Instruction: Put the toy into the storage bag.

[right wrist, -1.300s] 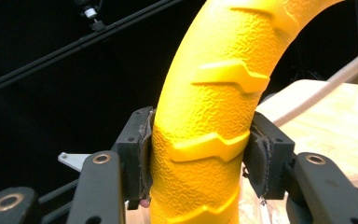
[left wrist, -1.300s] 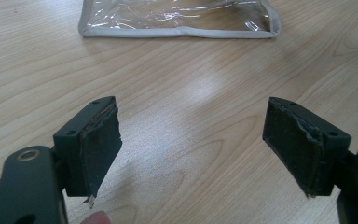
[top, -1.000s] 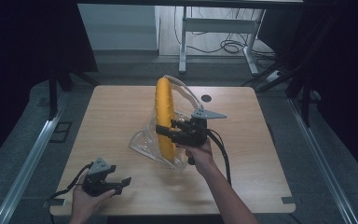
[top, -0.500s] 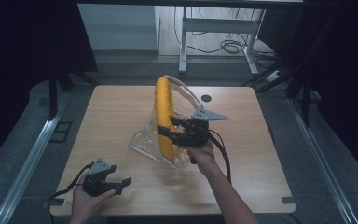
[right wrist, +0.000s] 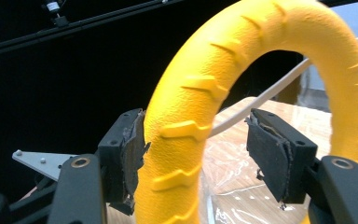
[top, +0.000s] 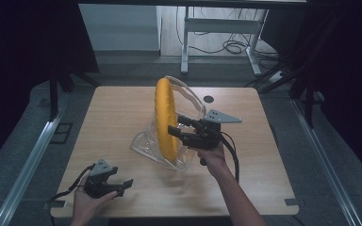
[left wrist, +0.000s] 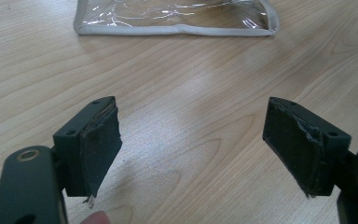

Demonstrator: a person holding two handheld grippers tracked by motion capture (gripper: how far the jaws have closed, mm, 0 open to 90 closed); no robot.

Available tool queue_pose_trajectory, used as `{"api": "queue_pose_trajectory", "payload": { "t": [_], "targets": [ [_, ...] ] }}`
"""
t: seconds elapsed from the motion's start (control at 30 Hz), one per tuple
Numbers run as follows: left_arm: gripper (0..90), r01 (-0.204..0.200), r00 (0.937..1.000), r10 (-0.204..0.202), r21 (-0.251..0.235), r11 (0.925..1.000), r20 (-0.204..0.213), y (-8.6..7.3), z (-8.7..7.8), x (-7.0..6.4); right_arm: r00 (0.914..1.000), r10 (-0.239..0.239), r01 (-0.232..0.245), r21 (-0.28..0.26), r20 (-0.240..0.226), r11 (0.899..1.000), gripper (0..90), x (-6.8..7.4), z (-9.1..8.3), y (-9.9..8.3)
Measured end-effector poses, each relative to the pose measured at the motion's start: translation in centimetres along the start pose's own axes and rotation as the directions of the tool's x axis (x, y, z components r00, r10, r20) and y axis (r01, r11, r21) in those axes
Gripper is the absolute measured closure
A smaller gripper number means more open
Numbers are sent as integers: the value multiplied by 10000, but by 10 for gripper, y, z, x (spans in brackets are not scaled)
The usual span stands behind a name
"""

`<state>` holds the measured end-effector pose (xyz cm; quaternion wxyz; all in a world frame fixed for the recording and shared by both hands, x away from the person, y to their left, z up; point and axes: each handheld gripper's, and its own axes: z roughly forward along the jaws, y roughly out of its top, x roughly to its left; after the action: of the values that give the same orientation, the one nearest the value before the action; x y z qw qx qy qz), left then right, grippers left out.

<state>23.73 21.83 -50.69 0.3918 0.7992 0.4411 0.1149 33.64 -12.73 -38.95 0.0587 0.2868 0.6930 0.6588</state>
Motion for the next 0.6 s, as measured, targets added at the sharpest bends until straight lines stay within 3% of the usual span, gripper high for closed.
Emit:
{"api": "queue_pose_trajectory", "payload": {
  "t": [0.23, 0.6],
  "targets": [
    [188, -31, 10000, 31, 54, 10000, -19, 0, 1, 0, 9994, -143, 145, -44, 304, 9999, 372, -7, -12, -2],
    [188, -31, 10000, 31, 54, 10000, 12, 0, 1, 0, 9928, -274, 260, 131, 1164, 9996, 375, -22, -39, -12]
  ]
}}
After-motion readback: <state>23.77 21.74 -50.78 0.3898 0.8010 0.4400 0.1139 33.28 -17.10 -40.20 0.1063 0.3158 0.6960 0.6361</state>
